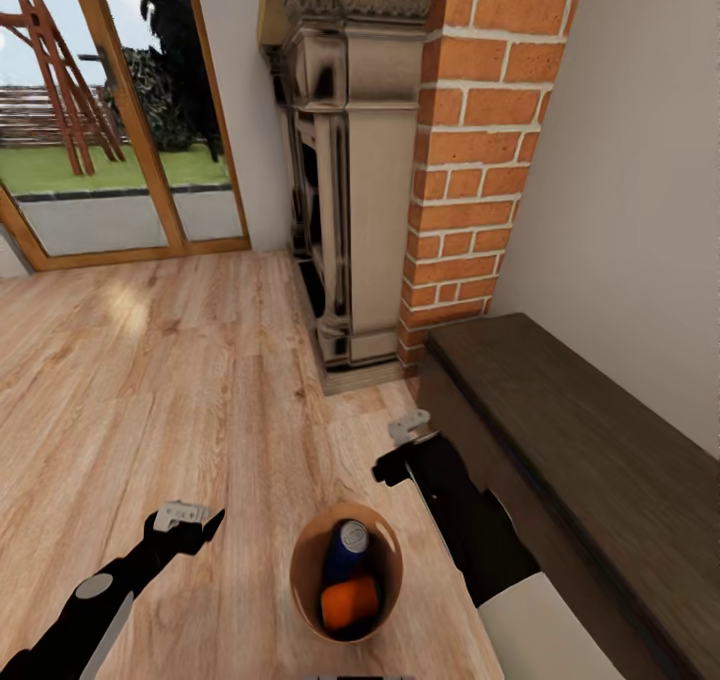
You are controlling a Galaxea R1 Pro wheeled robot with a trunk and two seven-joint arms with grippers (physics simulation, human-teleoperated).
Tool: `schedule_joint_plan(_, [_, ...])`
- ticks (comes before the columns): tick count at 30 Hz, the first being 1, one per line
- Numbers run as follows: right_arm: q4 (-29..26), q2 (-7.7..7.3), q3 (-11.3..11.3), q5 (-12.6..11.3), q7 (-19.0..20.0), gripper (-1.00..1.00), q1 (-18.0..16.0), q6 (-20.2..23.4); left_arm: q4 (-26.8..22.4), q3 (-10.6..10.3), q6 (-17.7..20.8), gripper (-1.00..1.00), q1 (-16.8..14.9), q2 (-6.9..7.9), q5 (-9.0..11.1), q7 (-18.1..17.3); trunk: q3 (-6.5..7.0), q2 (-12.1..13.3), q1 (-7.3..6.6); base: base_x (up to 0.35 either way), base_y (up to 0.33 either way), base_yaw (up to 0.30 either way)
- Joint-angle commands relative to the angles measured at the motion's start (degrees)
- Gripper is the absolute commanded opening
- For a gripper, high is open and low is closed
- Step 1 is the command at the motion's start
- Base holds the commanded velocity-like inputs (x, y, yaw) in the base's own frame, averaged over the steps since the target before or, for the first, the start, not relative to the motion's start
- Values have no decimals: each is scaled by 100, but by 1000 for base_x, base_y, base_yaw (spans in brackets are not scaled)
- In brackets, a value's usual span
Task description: Put the three can of soda from the living room inside the tash can in the kitchen.
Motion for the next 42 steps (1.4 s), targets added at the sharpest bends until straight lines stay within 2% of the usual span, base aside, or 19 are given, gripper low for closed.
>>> schedule_joint_plan(1, [-20,0,0,2,0,100,57,-79,22,0,-2,100,0,0,0,0,23,2,-2,0,0,0])
schedule_joint_plan(2, [-35,0,-1,2,-1,100,111,-158,43,0,-3,100,0,0,0,0,45,3,-5,0,0,0])
schedule_joint_plan(3, [-73,0,-6,4,-5,100,307,-471,102,-1,-7,100,0,0,0,1,67,4,-7,0,0,0])
schedule_joint_plan(10, [-95,0,-65,9,-12,100,638,-1008,156,-1,-9,100,0,-1,-6,1,222,14,-26,0,0,0])
schedule_joint_plan(14, [-126,0,-196,10,-33,100,876,-1402,290,6,-11,100,0,-1,-3,-1,311,19,-36,0,0,0])
schedule_joint_plan(25, [-198,-61,-422,2,-412,100,1623,-2589,553,31,-18,100,-8,0,8,-7,555,34,-64,0,0,0])
schedule_joint_plan(28, [19,-87,-921,-23,-427,100,1867,-2992,585,38,-20,100,-9,-7,11,-8,621,38,-72,0,0,0])
schedule_joint_plan(34, [446,-91,-1605,-31,-406,100,1925,-3494,619,41,-30,100,-9,-22,16,-8,754,46,-87,0,0,0])
schedule_joint_plan(35, [558,-88,-1907,-29,-405,100,1937,-3759,751,42,-42,100,-9,-67,25,-8,776,47,-90,0,0,0])
schedule_joint_plan(38, [617,-94,-2042,-32,-397,100,1949,-3914,840,43,-106,100,-9,-120,27,-6,843,51,-98,0,0,0])
schedule_joint_plan(39, [677,-107,-2168,-32,-395,100,2042,-4145,880,43,-171,100,-9,-178,21,-6,865,53,-100,0,0,0])
schedule_joint_plan(42, [713,-115,-2354,-37,-393,100,2216,-4513,898,41,-208,100,-9,-238,23,-7,931,57,-108,0,0,0])
